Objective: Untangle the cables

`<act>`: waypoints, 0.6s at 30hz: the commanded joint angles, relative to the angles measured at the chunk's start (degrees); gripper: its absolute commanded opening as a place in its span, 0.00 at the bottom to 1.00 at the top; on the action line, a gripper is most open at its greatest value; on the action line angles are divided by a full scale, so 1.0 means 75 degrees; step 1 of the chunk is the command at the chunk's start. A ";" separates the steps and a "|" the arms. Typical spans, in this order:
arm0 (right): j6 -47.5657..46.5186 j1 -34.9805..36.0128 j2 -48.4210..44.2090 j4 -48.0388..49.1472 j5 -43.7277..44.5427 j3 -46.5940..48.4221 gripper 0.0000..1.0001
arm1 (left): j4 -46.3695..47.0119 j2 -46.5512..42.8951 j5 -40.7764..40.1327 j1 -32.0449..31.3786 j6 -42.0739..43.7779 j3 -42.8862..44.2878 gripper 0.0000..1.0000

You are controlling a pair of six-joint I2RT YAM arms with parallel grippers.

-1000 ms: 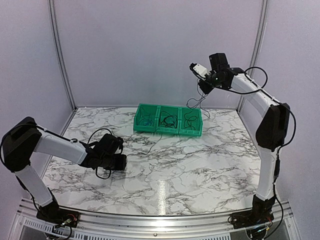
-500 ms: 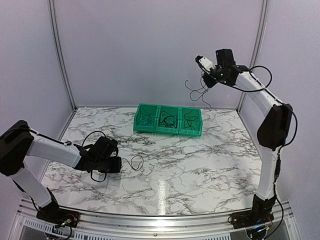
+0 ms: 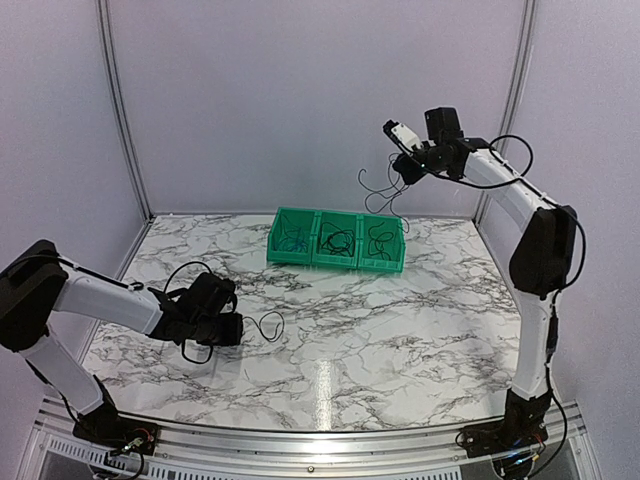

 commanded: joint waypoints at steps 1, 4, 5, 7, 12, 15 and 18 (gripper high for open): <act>0.0413 0.0019 0.0544 0.0233 -0.0680 0.0313 0.00 | -0.0884 0.0460 0.0020 0.0029 0.0011 -0.0068 0.00; 0.0542 0.0019 0.0724 0.0494 -0.0858 0.0265 0.00 | -0.0856 0.0621 0.0251 0.0030 0.0010 0.0041 0.00; 0.0578 0.0013 0.0788 0.0588 -0.0895 0.0228 0.00 | -0.0838 0.0675 0.0310 0.0035 -0.0018 0.0075 0.00; 0.0683 0.0001 0.0921 0.0746 -0.1012 0.0168 0.00 | -0.0806 0.0769 0.0383 0.0019 -0.0048 0.0112 0.00; 0.0782 -0.0045 0.1197 0.0862 -0.1138 0.0038 0.00 | -0.0735 0.0876 0.0466 0.0001 -0.0106 0.0151 0.00; 0.0806 -0.0154 0.1183 0.0956 -0.1035 -0.0272 0.00 | -0.0694 0.0902 0.0465 -0.0014 -0.0112 0.0136 0.00; 0.0857 -0.0353 0.1113 0.1003 -0.0998 -0.0506 0.00 | -0.0675 0.0963 0.0511 -0.0017 -0.0102 0.0121 0.00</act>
